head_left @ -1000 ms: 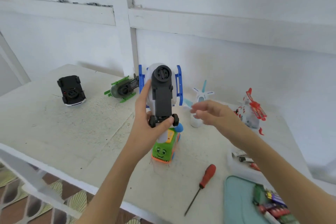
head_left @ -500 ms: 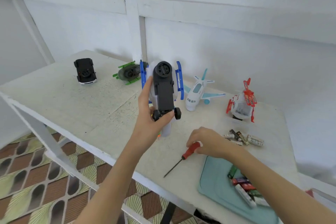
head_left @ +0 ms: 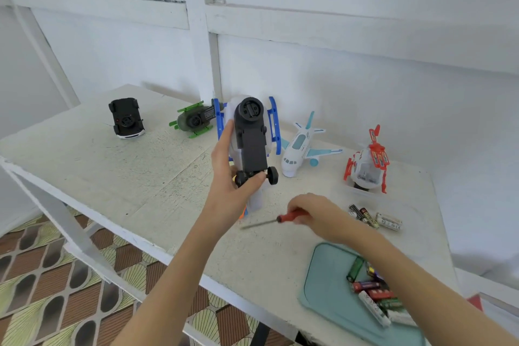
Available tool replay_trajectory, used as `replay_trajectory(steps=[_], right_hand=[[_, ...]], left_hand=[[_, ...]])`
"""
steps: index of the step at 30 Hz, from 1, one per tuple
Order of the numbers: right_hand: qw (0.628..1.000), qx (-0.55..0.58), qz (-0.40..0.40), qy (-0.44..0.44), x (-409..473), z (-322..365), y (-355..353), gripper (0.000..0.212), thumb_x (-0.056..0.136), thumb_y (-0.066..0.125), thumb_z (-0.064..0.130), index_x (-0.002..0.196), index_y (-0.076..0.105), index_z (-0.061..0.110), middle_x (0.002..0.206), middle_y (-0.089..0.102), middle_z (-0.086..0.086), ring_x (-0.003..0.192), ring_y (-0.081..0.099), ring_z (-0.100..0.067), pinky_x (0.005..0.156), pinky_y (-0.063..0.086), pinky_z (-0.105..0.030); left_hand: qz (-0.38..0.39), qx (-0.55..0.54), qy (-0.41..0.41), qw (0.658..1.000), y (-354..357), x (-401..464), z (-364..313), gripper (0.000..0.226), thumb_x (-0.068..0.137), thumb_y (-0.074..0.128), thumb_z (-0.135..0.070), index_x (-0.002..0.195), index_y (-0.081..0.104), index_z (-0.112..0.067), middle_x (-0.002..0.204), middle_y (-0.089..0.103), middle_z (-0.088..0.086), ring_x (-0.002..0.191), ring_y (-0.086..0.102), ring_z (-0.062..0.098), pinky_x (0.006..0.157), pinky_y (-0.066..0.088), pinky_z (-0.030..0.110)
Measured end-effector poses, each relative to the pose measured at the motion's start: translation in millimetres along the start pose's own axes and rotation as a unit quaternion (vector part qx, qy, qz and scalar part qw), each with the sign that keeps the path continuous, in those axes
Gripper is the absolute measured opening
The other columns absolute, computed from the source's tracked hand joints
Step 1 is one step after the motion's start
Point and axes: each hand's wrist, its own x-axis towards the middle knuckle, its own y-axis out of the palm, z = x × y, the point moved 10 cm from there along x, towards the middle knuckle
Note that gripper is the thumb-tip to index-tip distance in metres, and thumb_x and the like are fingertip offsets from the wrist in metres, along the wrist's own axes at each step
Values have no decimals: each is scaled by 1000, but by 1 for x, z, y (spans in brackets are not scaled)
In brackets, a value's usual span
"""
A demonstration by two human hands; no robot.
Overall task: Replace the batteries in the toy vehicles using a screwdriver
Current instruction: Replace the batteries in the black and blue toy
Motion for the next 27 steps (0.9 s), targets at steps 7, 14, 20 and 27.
replay_trajectory(steps=[7,14,20,27], right_hand=[[969,192,-153,32,-22,-10,-94,20,89,56,5,89,50,24,84,59,9,69,48,0,66,39,-14],[906,400,-123,-63,-39,30,-135,25,73,56,3,97,66,7,72,64,1,62,52,-8,54,38,-17],[918,338,-202,-46,-35,43,-141,15,88,61,11,92,72,21,74,67,11,61,52,0,60,39,-12],[937,187,-292,-41,-37,54,-158,16,84,66,13,86,72,28,84,65,4,78,56,-4,67,40,-11]], left_hand=[[-12,-1,8,1000,-8,14,-7,87,91,57,7,145,17,-49,156,25,-11,103,64,19,80,50,15],[-31,-1,34,999,-21,28,-17,86,78,58,-13,140,20,-58,155,29,-7,109,63,23,91,50,26],[-26,25,38,999,-23,32,-14,87,78,60,-15,135,21,-69,154,29,-6,121,56,27,99,50,32],[-34,30,36,998,-28,34,-13,84,71,62,-35,134,19,-72,155,25,-10,132,44,33,105,46,47]])
